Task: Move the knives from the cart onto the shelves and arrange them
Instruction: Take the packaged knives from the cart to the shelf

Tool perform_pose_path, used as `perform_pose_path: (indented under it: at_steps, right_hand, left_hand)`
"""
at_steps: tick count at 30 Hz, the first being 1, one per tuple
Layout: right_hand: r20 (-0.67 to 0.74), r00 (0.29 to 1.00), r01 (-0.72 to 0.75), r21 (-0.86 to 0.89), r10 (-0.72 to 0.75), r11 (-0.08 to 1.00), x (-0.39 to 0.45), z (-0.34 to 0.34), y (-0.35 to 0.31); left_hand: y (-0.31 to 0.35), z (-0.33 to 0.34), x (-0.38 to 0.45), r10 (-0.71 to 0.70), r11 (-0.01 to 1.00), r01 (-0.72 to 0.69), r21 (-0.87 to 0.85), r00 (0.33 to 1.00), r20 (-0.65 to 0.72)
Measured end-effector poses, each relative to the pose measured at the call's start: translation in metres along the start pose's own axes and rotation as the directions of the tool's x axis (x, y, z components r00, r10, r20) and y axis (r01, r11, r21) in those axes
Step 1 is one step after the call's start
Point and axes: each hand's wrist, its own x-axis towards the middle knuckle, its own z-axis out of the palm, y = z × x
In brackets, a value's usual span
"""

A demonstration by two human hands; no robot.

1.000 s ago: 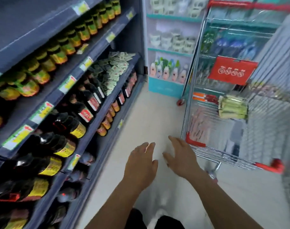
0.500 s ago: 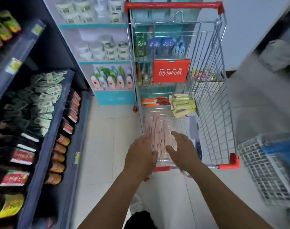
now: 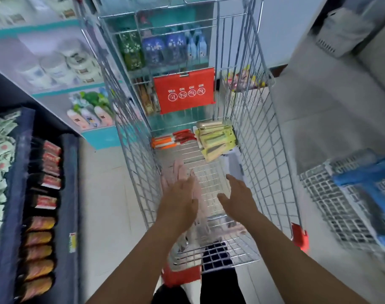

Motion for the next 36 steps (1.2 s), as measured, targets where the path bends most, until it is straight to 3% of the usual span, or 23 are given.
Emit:
perform_pose_path:
  at_steps: [10, 14, 22, 25, 31, 36]
  right_hand:
    - [0.107, 0.957, -0.274, 0.038, 0.268, 0.961, 0.093, 0.022, 0.065]
    - [0.132, 0.920, -0.371, -0.003, 0.368, 0.929, 0.119, 0.046, 0.089]
    - [0.031, 0.870, -0.484, -0.128, 0.491, 0.865, 0.152, 0.090, 0.109]
    - [-0.027, 0.841, -0.536, -0.178, 0.540, 0.825, 0.162, 0.095, 0.108]
    - [0.018, 0.817, -0.575, -0.051, 0.577, 0.816, 0.169, 0.107, 0.095]
    - [0.093, 0.766, -0.624, 0.348, 0.636, 0.700, 0.160, 0.124, 0.066]
  left_hand:
    - [0.016, 0.051, 0.091, -0.057, 0.984, 0.048, 0.172, 0.997, 0.052]
    - [0.011, 0.073, 0.118, -0.082, 0.990, 0.066, 0.128, 0.988, 0.130]
    - [-0.028, 0.112, 0.175, -0.071, 0.997, 0.065, 0.031, 0.963, 0.259]
    - [-0.041, 0.119, 0.192, -0.057, 0.997, 0.044, 0.058, 0.969, 0.239]
    - [-0.072, 0.120, 0.229, -0.096, 0.985, 0.067, 0.158, 0.978, 0.184]
    - [-0.090, 0.112, 0.257, -0.069, 0.979, 0.040, 0.199, 0.988, 0.137]
